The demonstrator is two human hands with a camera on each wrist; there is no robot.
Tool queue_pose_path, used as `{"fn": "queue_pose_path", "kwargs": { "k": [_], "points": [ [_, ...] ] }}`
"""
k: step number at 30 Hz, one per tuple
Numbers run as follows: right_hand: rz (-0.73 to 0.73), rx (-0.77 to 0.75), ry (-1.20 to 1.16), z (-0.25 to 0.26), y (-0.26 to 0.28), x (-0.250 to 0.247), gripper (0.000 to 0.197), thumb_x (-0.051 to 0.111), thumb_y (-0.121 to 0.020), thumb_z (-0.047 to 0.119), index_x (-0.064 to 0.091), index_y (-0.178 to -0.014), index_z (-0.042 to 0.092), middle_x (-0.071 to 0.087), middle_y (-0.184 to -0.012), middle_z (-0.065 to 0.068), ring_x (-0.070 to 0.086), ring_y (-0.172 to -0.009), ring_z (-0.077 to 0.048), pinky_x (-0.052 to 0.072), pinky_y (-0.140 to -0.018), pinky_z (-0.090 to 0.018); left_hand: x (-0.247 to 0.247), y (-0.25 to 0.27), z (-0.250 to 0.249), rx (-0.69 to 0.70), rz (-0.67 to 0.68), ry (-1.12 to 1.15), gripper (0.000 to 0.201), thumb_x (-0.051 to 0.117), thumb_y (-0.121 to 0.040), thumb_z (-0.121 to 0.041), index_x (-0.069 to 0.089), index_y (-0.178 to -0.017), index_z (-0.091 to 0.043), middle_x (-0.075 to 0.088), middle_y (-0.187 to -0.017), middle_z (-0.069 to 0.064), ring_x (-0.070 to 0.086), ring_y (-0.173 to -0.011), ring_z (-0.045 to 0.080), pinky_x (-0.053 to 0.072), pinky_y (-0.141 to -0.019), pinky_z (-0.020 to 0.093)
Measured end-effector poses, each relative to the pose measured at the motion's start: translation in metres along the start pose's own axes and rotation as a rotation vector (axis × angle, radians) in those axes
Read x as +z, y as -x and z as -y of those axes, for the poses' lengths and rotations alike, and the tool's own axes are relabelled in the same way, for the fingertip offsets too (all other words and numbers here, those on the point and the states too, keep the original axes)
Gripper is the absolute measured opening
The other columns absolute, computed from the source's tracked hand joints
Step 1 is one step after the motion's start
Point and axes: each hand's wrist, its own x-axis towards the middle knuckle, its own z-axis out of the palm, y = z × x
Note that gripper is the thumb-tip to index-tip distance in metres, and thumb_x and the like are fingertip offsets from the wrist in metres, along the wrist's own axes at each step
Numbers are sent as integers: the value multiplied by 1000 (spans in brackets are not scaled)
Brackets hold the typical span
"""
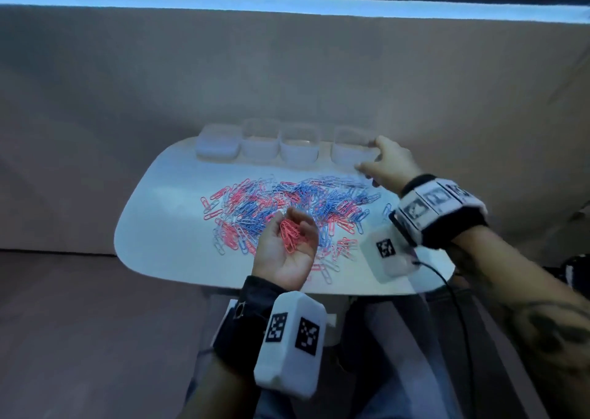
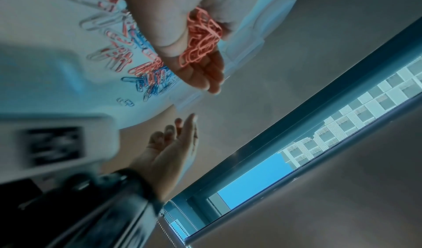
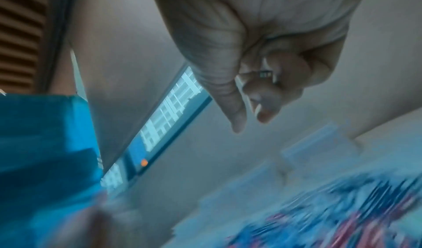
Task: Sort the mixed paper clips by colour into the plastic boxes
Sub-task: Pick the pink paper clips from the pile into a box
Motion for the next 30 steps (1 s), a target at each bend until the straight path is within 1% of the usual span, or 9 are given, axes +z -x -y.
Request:
{"fn": "queue_pose_path", "kwargs": {
  "k": [2, 3, 6, 8, 12, 19, 23, 26, 30],
  "points": [
    [74, 63, 109, -2, -29, 2, 51, 56, -87, 14, 40, -136, 16, 64, -101, -17, 63, -66, -25, 53, -54, -21, 0, 4, -6, -33, 65, -45, 23, 73, -60, 11, 54, -56, -3, 47, -50, 5, 50, -39, 16, 39, -28, 20],
    [105, 76, 156, -3, -40, 4, 51, 56, -87, 12, 41, -136, 15, 64, -106, -19, 67, -78, -30, 57, -67, -28, -1, 6, -9, -73, 121, -53, 27, 75, -59, 12, 53, -55, -3, 44, -47, 6, 44, -36, 15, 33, -27, 20],
    [145, 72, 272, -4, -62, 12, 27, 60, -85, 11, 60, -112, 6, 69, -91, -20, 65, -98, -34, 52, -89, -40, 0, 9, -18, -133, 234, -80, 24, 65, -82, -3, 55, -60, 1, 36, -48, 5, 31, -41, 15, 26, -36, 23],
    [109, 60, 272, -2, -66, 12, 9, 59, -86, 9, 63, -89, 2, 66, -62, -16, 68, -91, -34, 54, -83, -36, -3, 8, -24, -159, 232, -128, 30, 60, -88, -11, 56, -61, 1, 32, -51, 2, 29, -43, 14, 25, -39, 24],
    [27, -38, 209, 5, -33, -8, 17, 54, -90, 7, 63, -76, 5, 64, -67, -14, 66, -65, -26, 48, -58, -25, 14, 17, -27, -105, 216, -285, 34, 72, -75, -19, 49, -52, -10, 32, -41, -2, 21, -36, 6, 20, -29, 18],
    [66, -314, 81, 5, 95, 0, 11, 59, -86, 14, 67, -81, 7, 68, -75, -15, 65, -73, -33, 51, -74, -39, 105, 7, -8, 261, 263, -1019, 38, 33, -100, -30, 41, -65, -18, 36, -45, -9, 27, -32, -1, 15, -27, 8],
    [-3, -375, -11, 5, 120, -3, 10, 61, -86, 11, 69, -85, 6, 68, -70, -10, 65, -65, -24, 50, -72, -35, 111, -5, 14, 403, 381, -1583, 38, 37, -101, -18, 43, -64, -15, 39, -51, -3, 36, -38, 1, 29, -40, 11],
    [-17, -356, -65, 3, 124, -8, 9, 61, -86, 9, 69, -86, 5, 58, -60, 0, 63, -53, -15, 44, -63, -14, 102, -5, 12, 402, 519, -1927, 34, 42, -97, -19, 50, -65, -16, 49, -63, 1, 46, -55, 3, 39, -58, 14],
    [-37, -351, -129, 0, 122, -7, 9, 62, -86, 8, 70, -83, 5, 56, -58, 4, 63, -61, -6, 44, -57, -8, 106, 4, 2, 580, 530, -2037, 31, 44, -83, -29, 66, -80, -7, 62, -71, -2, 57, -72, 14, 45, -72, 24]
  ]
}}
